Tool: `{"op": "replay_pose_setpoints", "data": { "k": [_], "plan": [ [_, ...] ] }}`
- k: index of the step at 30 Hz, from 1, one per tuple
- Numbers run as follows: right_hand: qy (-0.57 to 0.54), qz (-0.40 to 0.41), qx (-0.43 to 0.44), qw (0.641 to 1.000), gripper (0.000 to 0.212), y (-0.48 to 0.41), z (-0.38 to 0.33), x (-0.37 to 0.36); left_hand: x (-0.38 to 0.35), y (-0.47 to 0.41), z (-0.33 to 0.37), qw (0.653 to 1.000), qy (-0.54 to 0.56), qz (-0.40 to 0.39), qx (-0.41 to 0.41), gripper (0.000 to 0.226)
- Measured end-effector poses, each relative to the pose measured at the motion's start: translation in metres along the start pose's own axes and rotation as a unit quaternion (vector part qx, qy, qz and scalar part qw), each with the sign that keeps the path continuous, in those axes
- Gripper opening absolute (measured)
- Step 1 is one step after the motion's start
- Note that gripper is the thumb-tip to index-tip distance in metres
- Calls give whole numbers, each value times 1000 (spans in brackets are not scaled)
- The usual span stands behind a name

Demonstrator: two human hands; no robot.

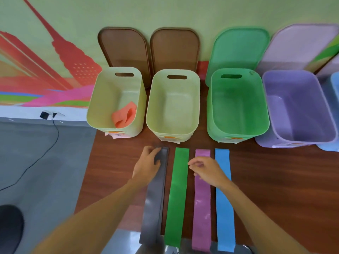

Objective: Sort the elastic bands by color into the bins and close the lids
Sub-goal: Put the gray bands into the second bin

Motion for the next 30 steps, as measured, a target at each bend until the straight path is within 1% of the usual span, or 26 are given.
{"op": "replay_pose_setpoints", "data": {
  "k": [5, 9, 15, 19, 24, 27, 30],
  "plan": [
    [8, -2, 5, 1000, 22, 3, -1, -9, 6, -10, 3, 998, -40, 38, -13, 35],
    [12, -1, -7, 1000, 21, 12, 2, -14, 13, -20, 6, 997, -29, 70, -23, 24],
    [41, 9, -9, 999, 19, 21, 2, -7, 15, -22, 4, 995, -18, 88, -45, 20],
    [47, 13, 1, 999, 20, 13, -11, -8, 19, -18, 8, 990, -4, 99, -97, 15],
    [85, -6, 27, 996, 23, -6, -32, -23, 31, -8, 8, 985, -15, 112, -128, 9],
    [120, -2, 36, 992, 24, -20, -44, -28, 38, -1, 10, 987, 10, 95, -132, 10],
    [148, 33, 34, 988, 26, -37, -56, -28, 40, 6, 5, 989, 73, 53, -114, 9]
  ]
}}
Point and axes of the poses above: each hand's wrist, its own y-axis away from the middle knuckle, its own x-axis out of the back of the hand, z = x × y, the point moved 9 cm from there along -y, towards the middle knuckle, and after that the axes turned 2 degrees about x, right-handed, at the moved point
